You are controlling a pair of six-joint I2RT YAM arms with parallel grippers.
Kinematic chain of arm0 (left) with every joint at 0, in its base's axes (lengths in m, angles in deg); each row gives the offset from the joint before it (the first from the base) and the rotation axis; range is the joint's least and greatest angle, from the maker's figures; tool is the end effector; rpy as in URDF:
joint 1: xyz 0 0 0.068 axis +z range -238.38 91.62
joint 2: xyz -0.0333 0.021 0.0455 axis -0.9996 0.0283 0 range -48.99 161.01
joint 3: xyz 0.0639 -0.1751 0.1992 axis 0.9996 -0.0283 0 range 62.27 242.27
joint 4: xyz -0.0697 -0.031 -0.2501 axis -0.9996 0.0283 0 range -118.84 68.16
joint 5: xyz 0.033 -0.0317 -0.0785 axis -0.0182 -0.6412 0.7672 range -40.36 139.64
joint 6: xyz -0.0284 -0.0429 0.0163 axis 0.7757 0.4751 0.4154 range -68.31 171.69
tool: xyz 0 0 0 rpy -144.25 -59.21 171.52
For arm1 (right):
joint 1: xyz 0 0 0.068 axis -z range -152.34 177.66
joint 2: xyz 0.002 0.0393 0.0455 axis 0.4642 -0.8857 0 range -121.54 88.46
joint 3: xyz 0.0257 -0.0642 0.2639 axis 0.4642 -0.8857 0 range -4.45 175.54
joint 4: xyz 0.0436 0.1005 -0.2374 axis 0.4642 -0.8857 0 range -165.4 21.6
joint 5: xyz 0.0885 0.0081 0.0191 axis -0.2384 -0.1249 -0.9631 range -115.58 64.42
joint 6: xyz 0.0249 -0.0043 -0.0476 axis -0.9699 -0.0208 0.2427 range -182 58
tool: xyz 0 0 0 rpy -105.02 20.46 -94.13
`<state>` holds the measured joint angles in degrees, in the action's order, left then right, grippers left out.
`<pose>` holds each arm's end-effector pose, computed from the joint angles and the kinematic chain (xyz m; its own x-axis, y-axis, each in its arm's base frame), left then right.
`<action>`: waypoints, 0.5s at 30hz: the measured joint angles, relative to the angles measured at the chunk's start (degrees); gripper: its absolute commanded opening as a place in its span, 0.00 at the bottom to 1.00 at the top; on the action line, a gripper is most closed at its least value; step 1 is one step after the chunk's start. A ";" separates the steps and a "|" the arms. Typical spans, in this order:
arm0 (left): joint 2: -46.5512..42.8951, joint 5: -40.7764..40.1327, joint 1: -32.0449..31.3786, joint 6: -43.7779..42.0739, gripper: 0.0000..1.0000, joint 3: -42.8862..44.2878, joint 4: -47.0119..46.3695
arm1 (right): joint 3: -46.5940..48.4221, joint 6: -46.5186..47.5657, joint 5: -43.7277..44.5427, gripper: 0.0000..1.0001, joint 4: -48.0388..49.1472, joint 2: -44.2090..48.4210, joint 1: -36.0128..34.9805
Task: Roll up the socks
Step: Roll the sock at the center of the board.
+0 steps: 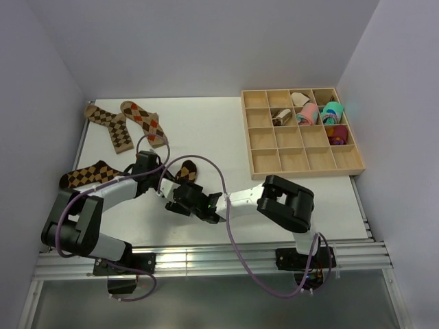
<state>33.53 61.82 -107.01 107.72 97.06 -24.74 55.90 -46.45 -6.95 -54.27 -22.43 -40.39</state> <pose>0.2459 -0.0909 0.1487 -0.7778 -0.5932 -0.2078 -0.3743 0.7027 -0.6051 0.1612 0.3695 0.1452 -0.0039 -0.6893 -0.7245 -0.8137 0.4234 -0.3984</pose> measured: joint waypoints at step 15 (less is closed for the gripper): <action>2.25 1.90 0.61 -5.20 0.27 2.54 1.29 | 2.43 3.06 6.75 0.00 2.62 -4.13 -0.35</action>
<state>35.78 63.73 -106.40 102.52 99.59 -23.45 58.33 -43.39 -0.20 -51.64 -26.56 -40.74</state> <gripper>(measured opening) 0.255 0.050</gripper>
